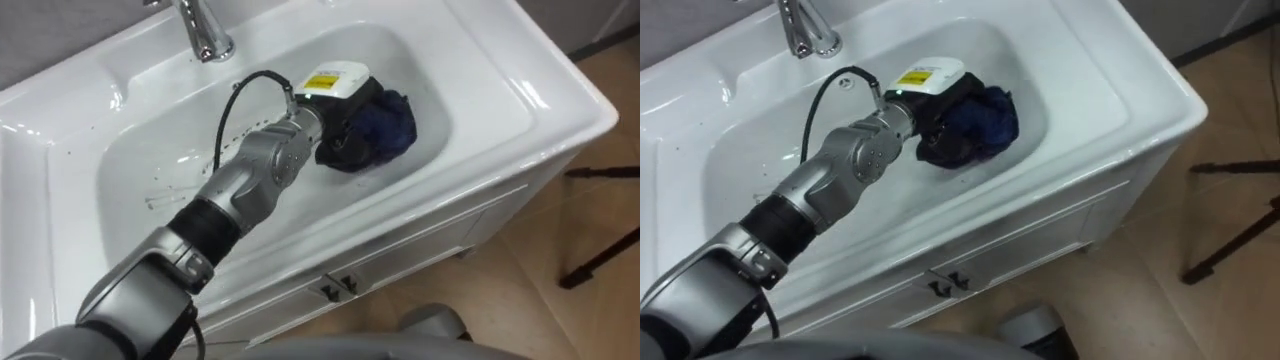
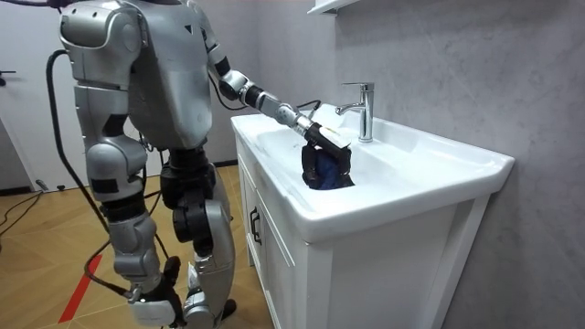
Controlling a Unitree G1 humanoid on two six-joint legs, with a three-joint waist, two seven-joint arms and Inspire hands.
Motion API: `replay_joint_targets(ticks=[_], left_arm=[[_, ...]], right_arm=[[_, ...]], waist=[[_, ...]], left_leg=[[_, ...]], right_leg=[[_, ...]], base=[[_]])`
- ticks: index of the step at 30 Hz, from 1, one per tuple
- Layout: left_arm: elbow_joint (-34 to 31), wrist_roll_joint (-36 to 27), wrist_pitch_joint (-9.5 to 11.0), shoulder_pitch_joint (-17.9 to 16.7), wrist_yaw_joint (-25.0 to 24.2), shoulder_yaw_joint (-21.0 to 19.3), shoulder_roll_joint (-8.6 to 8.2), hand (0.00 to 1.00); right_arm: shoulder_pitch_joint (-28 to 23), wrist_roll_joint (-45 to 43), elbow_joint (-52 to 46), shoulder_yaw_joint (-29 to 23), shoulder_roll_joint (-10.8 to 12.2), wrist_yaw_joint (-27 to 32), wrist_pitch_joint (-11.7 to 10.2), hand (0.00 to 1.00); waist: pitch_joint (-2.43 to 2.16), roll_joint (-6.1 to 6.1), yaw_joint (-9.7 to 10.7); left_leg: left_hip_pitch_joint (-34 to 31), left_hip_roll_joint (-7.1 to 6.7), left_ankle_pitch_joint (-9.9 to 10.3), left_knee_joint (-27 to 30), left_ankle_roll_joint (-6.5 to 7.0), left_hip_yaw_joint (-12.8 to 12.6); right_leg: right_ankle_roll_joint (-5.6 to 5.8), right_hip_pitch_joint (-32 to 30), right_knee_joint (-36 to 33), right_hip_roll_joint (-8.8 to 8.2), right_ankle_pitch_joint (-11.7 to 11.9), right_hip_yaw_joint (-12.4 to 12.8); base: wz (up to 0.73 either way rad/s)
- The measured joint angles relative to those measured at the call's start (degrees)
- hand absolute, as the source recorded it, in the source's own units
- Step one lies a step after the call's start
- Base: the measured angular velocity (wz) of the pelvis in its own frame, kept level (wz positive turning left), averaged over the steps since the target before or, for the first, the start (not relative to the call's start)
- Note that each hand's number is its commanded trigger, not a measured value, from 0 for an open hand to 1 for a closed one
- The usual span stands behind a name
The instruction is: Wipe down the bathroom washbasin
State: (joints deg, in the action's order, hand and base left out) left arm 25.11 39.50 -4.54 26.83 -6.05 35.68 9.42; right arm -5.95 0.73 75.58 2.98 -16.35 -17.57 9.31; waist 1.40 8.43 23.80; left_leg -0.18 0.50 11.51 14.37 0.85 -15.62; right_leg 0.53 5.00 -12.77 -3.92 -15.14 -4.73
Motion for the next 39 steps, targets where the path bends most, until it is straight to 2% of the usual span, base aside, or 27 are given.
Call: replay_joint_targets(ticks=[7, 12, 18, 21, 25, 27, 30, 32, 34, 37, 39], left_arm=[[-0.8, -1.8, 1.2, 1.2, 0.3, 0.2, 0.2, 1.0], [-5.4, -1.7, 1.3, 1.2, 0.6, 0.4, 0.44, 1.0], [-8.2, -1.7, 1.3, 1.2, 0.6, 0.5, 0.65, 1.0], [-8.1, -1.2, 1.3, 0.6, 0.6, 0.5, 1.34, 1.0], [-8.2, -1.2, 1.2, -0.5, 1.3, 0.5, 1.83, 1.0], [-8.2, -1.0, 1.2, -1.5, 1.7, 0.5, 1.91, 1.0], [-7.8, 1.1, 1.2, -3.5, 1.8, 0.7, 1.93, 1.0], [-5.6, 2.2, 1.2, -3.7, 1.9, 1.0, 1.75, 1.0], [-3.8, 5.0, 0.7, -4.3, 1.9, 1.4, 1.81, 1.0], [-0.9, 8.8, -0.8, -5.1, 2.1, 2.2, 1.66, 1.0], [0.8, 11.1, -1.7, -5.1, 2.8, 2.9, 1.67, 1.0]], right_arm=[[-0.6, 1.7, 1.2, -2.1, -1.6, -0.1, -0.5, 0.0], [-1.6, 1.7, 2.5, -2.1, -2.0, -0.1, -0.5, 0.0], [-2.1, 1.0, 2.6, -2.6, -2.0, -0.2, -0.5, 0.0], [-2.1, 0.9, 2.5, -3.2, -2.2, -0.2, -0.5, 0.0], [-2.1, 1.0, 2.4, -3.2, -2.3, -0.2, -0.4, 0.0], [-2.1, 0.9, 2.4, -3.1, -2.3, -0.1, -0.4, 0.0], [-2.1, 0.8, 2.3, -3.1, -2.3, -0.2, -0.4, 0.0], [-2.1, 0.7, 2.3, -3.1, -2.3, -0.2, -0.4, 0.0], [-2.2, -0.5, 1.7, -3.5, -2.3, -0.2, -0.3, 0.0], [-2.7, -2.4, -0.1, -4.4, -2.3, -0.8, 0.9, 0.0], [-2.7, -3.4, -0.7, -4.6, -2.3, -1.4, 1.1, 0.0]], waist=[[-0.03, 1.19, 1.4], [-0.04, 1.5, 1.6], [0.06, 1.37, 1.2], [0.37, 0.93, 1.0], [0.76, 0.32, 1.0], [0.8, 0.1, 1.1], [0.74, -0.08, 1.0], [0.69, -0.16, 1.1], [0.68, -0.18, 1.4], [0.6, -0.26, 1.7], [0.42, -0.39, 1.8]], left_leg=[[0.4, 0.0, 0.0, -0.6, 0.06, 0.0], [0.9, -0.11, 0.1, -0.4, 0.13, -0.1], [1.5, -0.12, 0.1, -0.7, 0.12, -0.7], [3.1, 0.03, 0.0, -1.4, 0.1, -1.7], [3.3, 0.02, 0.0, -1.7, 0.08, -2.1], [3.1, -0.01, 0.0, -1.7, 0.09, -2.1], [2.9, -0.02, 0.0, -1.7, 0.08, -2.1], [2.9, 0.01, 0.0, -1.6, 0.08, -2.3], [2.9, 0.02, 0.0, -1.6, 0.08, -2.3], [2.9, 0.0, 0.0, -1.6, 0.08, -2.2], [3.1, 0.0, 0.0, -1.6, 0.08, -2.3]], right_leg=[[0.2, -0.1, -0.4, -0.05, 0.1, 0.2], [0.29, 0.1, 0.0, 0.0, 0.1, 1.3], [0.32, 0.3, -0.1, 0.02, 0.1, 1.7], [0.31, 1.1, 0.1, 0.27, 0.1, 3.0], [0.31, 1.0, 0.1, 0.25, 0.1, 3.1], [0.35, 0.9, 0.2, 0.24, 0.1, 3.0], [0.36, 0.7, 0.2, 0.22, 0.1, 2.9], [0.35, 0.7, 0.1, 0.22, 0.1, 2.8], [0.35, 0.6, 0.2, 0.25, 0.1, 2.9], [0.35, 0.7, 0.1, 0.23, 0.1, 2.9], [0.34, 0.9, 0.1, 0.22, 0.1, 3.0]], base=[[-0.01], [-0.07], [-0.06], [-0.19], [-0.05], [0.0], [0.0], [0.0], [-0.02], [0.0], [0.0]])
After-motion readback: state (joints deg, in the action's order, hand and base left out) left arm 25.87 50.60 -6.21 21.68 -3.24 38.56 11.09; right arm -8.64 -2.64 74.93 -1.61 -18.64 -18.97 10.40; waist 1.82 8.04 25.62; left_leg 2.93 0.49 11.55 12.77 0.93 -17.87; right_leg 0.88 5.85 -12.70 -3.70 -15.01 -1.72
